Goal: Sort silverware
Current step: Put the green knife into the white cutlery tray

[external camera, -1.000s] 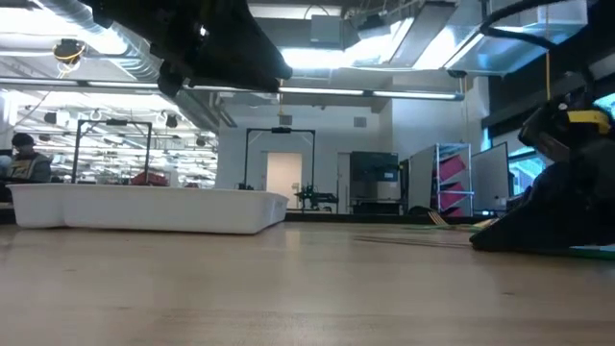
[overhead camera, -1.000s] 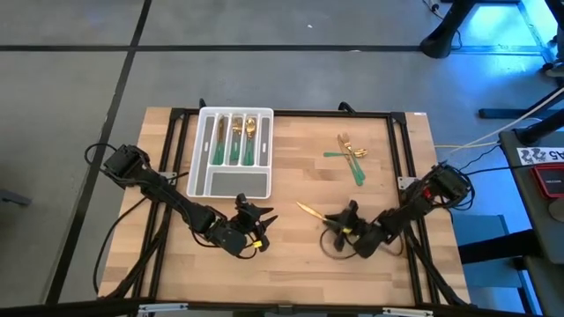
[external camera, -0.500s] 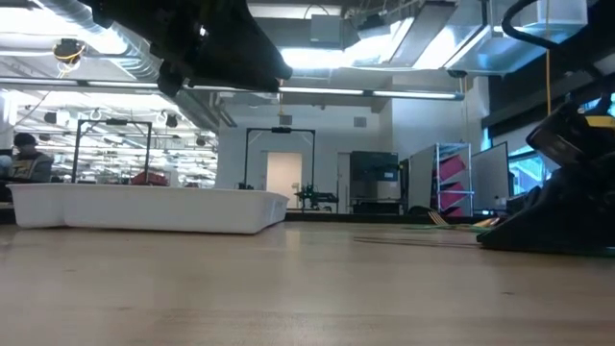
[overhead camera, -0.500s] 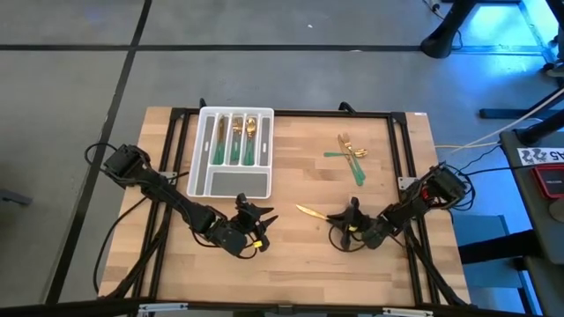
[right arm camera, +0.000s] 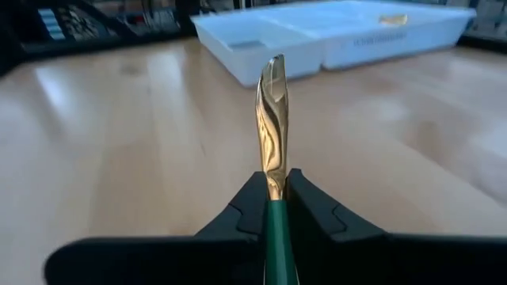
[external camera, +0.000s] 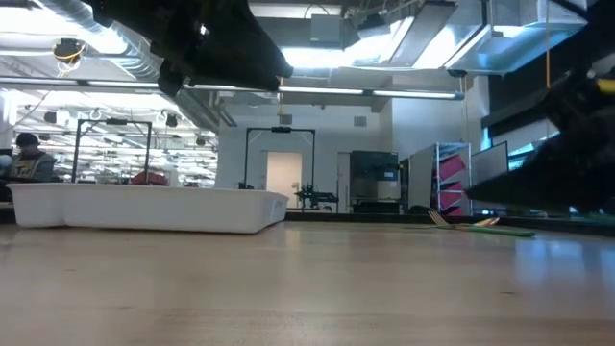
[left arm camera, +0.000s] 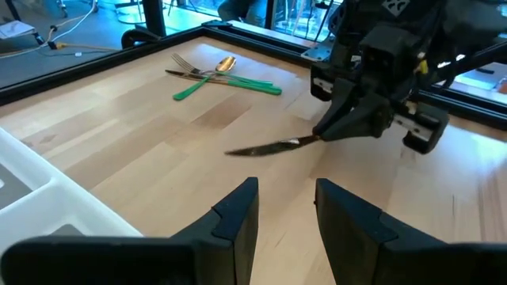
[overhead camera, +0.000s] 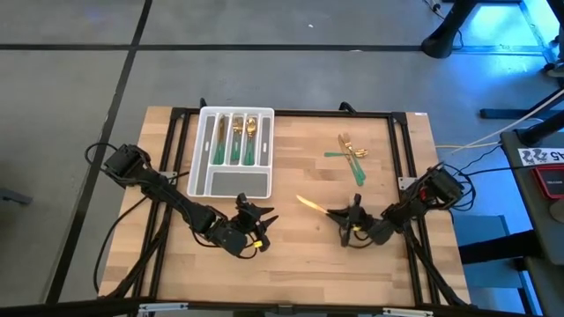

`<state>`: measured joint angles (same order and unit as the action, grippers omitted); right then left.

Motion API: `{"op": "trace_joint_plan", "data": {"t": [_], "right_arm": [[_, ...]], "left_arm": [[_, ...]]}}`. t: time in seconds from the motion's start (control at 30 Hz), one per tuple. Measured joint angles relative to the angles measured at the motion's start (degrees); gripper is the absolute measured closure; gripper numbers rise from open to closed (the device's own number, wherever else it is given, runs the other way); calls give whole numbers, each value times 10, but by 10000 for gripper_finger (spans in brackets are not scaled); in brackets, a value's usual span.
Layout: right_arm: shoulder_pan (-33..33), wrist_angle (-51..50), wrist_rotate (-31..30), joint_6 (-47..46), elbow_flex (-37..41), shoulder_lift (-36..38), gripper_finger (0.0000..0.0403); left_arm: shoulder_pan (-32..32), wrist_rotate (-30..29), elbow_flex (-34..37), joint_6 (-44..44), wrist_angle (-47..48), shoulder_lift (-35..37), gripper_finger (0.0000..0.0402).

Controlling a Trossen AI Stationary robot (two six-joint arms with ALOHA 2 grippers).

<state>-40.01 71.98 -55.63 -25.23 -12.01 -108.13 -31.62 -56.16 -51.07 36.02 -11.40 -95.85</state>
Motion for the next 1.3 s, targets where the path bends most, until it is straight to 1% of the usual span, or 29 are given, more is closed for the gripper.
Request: {"op": "trace_joint_plan", "data": {"t": [0.1, 0.2, 0.33, 0.43, 0.53, 0.67, 0.7, 0.77, 0.83, 0.87, 0.93, 1.0, 1.1, 1.2, 1.3], "right_arm": [[0, 22, -2, 28, -1, 13, 367], [0, 29, -3, 45, -1, 27, 367], [0, 41, -7, 64, -1, 38, 366], [0, 59, -8, 77, -2, 39, 366], [0, 75, -8, 86, -2, 39, 366], [0, 104, -8, 96, -2, 39, 366], [0, 110, -8, 104, -2, 39, 366], [0, 116, -8, 114, -5, 40, 366], [0, 117, -8, 122, -9, 40, 366], [0, 117, -8, 122, -11, 40, 366], [0, 118, -8, 123, -14, 40, 366], [0, 117, -9, 129, -18, 40, 366], [0, 117, -21, 140, -24, 40, 365], [0, 118, -39, 142, -27, 40, 365], [0, 117, -51, 142, -27, 40, 365]], "left_arm": [[0, 0, 0, 0, -6, -3, 286], [2, -1, 0, -25, -55, -32, 286], [21, 17, 0, -56, -189, -110, 286], [49, 63, 0, -60, -314, -177, 277], [89, 132, 0, -49, -438, -236, 246], [139, 223, -2, -56, -611, -299, 190], [149, 239, -6, -64, -652, -310, 176], [166, 248, -15, -63, -705, -326, 153], [182, 260, -22, -60, -727, -336, 137], [190, 277, -26, -60, -727, -337, 132], [202, 312, -38, -56, -727, -337, 129], [209, 333, -51, -47, -727, -337, 137], [209, 359, -65, -34, -694, -337, 167], [203, 361, -70, -18, -662, -337, 209], [196, 361, -70, -19, -653, -337, 249]]}}
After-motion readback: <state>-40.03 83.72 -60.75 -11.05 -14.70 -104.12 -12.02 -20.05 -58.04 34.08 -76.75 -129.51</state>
